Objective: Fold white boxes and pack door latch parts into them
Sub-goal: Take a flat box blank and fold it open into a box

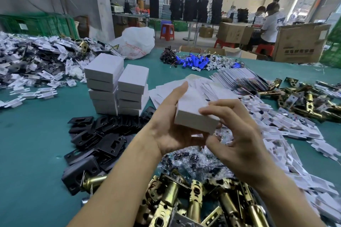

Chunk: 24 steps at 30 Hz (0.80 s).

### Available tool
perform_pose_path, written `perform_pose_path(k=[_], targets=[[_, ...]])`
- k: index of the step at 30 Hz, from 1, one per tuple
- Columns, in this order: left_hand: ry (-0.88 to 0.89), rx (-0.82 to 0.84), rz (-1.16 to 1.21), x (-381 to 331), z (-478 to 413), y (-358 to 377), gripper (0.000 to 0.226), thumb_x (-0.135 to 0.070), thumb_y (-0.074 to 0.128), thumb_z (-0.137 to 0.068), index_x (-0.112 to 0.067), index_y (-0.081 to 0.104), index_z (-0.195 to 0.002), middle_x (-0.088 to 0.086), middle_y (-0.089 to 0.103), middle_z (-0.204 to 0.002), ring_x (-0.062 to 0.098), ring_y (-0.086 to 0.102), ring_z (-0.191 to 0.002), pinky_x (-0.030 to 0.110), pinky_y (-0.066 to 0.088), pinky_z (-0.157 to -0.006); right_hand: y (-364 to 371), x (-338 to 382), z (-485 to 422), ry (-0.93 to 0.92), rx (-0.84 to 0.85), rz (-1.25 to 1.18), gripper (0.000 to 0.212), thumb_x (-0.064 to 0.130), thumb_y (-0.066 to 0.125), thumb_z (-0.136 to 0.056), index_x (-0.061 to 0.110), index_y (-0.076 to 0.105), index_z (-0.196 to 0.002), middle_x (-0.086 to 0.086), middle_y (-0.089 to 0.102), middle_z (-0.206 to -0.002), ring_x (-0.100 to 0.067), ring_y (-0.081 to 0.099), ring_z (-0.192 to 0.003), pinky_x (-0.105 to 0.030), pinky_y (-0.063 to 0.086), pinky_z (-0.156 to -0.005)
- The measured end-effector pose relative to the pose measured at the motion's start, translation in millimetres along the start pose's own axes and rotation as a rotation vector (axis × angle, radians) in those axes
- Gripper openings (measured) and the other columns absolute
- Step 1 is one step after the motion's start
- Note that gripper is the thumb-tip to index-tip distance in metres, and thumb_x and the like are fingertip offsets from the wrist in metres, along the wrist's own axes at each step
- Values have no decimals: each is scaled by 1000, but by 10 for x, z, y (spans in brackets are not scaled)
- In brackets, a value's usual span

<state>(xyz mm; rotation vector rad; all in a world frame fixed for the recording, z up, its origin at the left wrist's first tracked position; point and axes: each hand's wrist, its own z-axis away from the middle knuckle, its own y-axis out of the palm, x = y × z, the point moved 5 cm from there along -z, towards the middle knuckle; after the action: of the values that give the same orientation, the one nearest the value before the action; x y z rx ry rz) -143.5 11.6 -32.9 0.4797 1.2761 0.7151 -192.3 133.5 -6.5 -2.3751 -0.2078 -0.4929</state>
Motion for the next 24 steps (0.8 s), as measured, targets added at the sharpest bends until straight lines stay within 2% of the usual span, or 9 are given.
perform_pose_path(k=[4, 7, 9, 11, 13, 16, 18, 21, 24], targets=[[51, 3, -17, -22, 6, 57, 69, -54, 68, -77, -12, 63, -132, 16, 67, -107, 31, 67, -90, 47, 58, -79, 95, -42, 36, 80, 209, 111, 81, 15, 63, -79, 49, 28, -143, 32, 22, -151, 14, 22, -139, -12, 27, -110], [149, -4, -17, -6, -24, 100, 78, -32, 75, -79, -11, 45, -149, 15, 64, -114, 29, 66, -97, 44, 58, -78, 196, -25, 54, 98, 283, 199, 91, 29, 53, -80, 41, 1, -154, 23, -1, -161, 4, 0, -149, -24, 11, -121], [265, -61, 12, -10, -64, 91, 74, -16, 73, -84, -12, 40, -150, 15, 67, -112, 26, 71, -90, 41, 61, -71, 213, -21, 48, 111, 268, 221, 85, 32, 52, -83, 31, 2, -152, 27, -5, -156, 7, -5, -147, -14, 1, -118], [348, -118, -18, -24, -100, 73, 64, -11, 71, -87, -10, 44, -145, 19, 67, -119, 27, 70, -93, 41, 61, -71, 195, -41, 49, 140, 253, 191, 82, 29, 58, -87, 30, 11, -154, 25, 4, -159, 6, 1, -148, -18, 8, -120], [361, -119, -56, -24, -98, 84, 52, -15, 75, -84, -5, 56, -131, 20, 70, -113, 25, 69, -90, 39, 61, -71, 179, -56, 54, 165, 217, 151, 85, 23, 65, -87, 28, 16, -156, 15, 15, -163, 1, 12, -149, -26, 20, -121], [315, -47, -81, -15, -73, 98, 36, -31, 74, -75, -14, 68, -106, 5, 70, -86, 19, 69, -74, 32, 59, -66, 232, -6, 58, 184, 237, 150, 94, 33, 58, -85, 37, -6, -154, 17, -6, -164, 9, -4, -147, -6, 4, -113], [257, -22, -61, -13, -37, 100, 42, -42, 74, -75, -17, 69, -108, 3, 71, -87, 20, 70, -75, 36, 60, -70, 277, 20, 69, 192, 296, 165, 94, 42, 50, -83, 48, -18, -147, 22, -16, -161, 13, -13, -143, -3, -4, -110], [208, -112, -107, -34, -44, 37, 72, -50, 77, -71, -18, 59, -133, 10, 69, -110, 27, 69, -89, 52, 59, -80, 239, 4, 66, 209, 346, 145, 89, 50, 52, -83, 53, -9, -147, 27, -6, -160, 16, -6, -143, -10, 2, -114], [311, -270, -202, -147, -37, -77, 65, -43, 81, -80, -33, 50, -136, 14, 63, -127, 31, 66, -93, 57, 59, -74, 146, -37, 56, 259, 349, 33, 65, 56, 56, -86, 50, 29, -146, 30, 33, -148, 17, 30, -134, -16, 27, -112]])
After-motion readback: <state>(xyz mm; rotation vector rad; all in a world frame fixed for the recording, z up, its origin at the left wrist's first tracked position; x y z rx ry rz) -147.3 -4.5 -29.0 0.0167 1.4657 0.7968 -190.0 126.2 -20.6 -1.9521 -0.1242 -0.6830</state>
